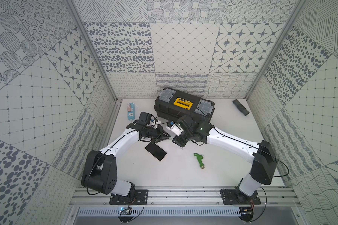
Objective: Plug the charging cable into the phone
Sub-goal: Adjust the charging cable.
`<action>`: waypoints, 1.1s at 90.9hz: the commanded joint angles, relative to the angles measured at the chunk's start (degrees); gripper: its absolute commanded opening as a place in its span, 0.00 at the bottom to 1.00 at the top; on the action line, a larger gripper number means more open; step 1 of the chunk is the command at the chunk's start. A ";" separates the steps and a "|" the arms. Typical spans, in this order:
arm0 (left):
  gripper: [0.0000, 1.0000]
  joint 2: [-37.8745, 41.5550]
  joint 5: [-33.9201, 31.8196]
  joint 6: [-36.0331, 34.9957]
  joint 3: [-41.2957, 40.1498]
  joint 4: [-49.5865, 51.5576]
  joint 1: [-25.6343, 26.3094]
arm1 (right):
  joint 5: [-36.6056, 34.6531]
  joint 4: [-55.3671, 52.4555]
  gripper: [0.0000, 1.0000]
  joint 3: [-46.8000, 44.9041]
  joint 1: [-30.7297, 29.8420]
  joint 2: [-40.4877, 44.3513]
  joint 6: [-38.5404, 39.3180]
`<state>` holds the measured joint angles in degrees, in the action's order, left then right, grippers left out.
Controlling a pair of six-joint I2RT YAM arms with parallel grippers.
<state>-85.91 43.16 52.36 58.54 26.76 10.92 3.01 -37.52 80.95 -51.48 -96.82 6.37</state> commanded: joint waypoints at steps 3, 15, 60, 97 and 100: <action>0.00 0.73 -1.77 0.37 0.11 1.54 0.24 | -4.34 1.01 0.49 2.19 -1.29 -2.65 0.18; 0.00 0.95 -2.15 1.11 -0.09 1.22 0.24 | -5.02 1.82 0.47 2.83 -2.36 -4.40 -0.33; 0.00 0.05 -1.11 1.95 -0.34 -0.27 0.24 | -7.80 4.47 0.25 2.69 -2.71 -5.74 -2.48; 0.00 0.24 -1.06 2.43 -0.09 -0.35 0.24 | -8.25 7.85 0.00 -0.16 -2.71 -4.62 -2.58; 0.00 0.22 -1.12 2.32 0.05 -0.18 0.24 | -8.58 8.01 0.00 -0.54 -2.67 -4.23 -2.58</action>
<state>-85.65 41.34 54.72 58.17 25.45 10.96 -3.70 -34.39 81.69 -54.28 -101.93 3.68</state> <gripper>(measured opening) 0.116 0.075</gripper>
